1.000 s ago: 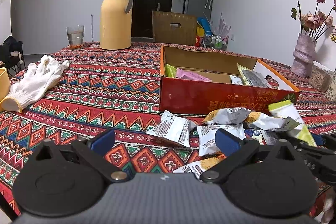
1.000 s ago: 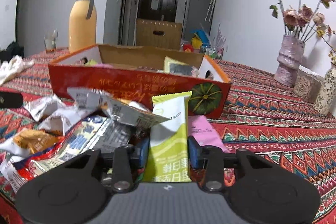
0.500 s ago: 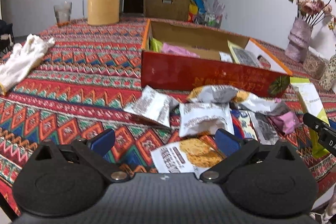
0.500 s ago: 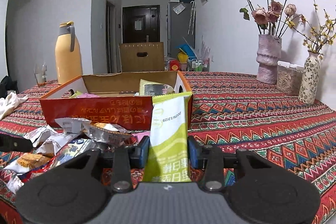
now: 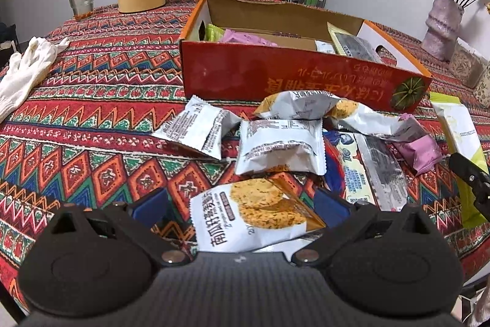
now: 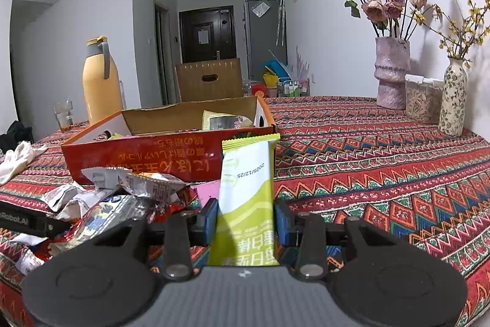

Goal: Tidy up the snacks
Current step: 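Grasp the white cracker packet with the left gripper and lift it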

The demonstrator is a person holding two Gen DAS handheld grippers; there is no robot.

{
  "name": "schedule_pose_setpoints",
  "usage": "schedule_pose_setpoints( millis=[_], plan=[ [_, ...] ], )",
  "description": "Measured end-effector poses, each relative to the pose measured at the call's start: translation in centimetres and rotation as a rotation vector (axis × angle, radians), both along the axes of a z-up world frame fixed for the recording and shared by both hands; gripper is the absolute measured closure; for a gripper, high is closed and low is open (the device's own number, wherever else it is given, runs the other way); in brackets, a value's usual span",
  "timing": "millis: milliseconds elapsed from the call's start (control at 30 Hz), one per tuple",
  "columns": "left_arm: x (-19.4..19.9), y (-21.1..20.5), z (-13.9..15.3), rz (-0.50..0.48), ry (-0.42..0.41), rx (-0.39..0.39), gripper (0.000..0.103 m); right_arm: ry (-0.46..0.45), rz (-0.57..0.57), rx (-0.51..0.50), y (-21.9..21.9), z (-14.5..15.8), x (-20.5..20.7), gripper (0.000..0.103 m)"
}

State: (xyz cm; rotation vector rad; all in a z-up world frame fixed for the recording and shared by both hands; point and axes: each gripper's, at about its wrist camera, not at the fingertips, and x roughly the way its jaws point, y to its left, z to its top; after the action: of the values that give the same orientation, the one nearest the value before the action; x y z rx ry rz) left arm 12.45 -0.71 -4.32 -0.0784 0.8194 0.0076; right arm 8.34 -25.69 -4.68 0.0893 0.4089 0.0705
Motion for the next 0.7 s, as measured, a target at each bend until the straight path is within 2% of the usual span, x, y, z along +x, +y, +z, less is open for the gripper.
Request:
schedule_pose_setpoints(
  millis=[433, 700],
  plan=[
    [0.72, -0.97, -0.77, 0.048, 0.032, 0.062, 0.002, 0.009, 0.014, 0.029, -0.53, -0.59, -0.37, 0.066],
    [0.32, -0.94, -0.27, 0.048, 0.013, 0.066, 0.025, 0.008, 0.017, 0.032, -0.49, -0.53, -0.58, 0.066]
  ],
)
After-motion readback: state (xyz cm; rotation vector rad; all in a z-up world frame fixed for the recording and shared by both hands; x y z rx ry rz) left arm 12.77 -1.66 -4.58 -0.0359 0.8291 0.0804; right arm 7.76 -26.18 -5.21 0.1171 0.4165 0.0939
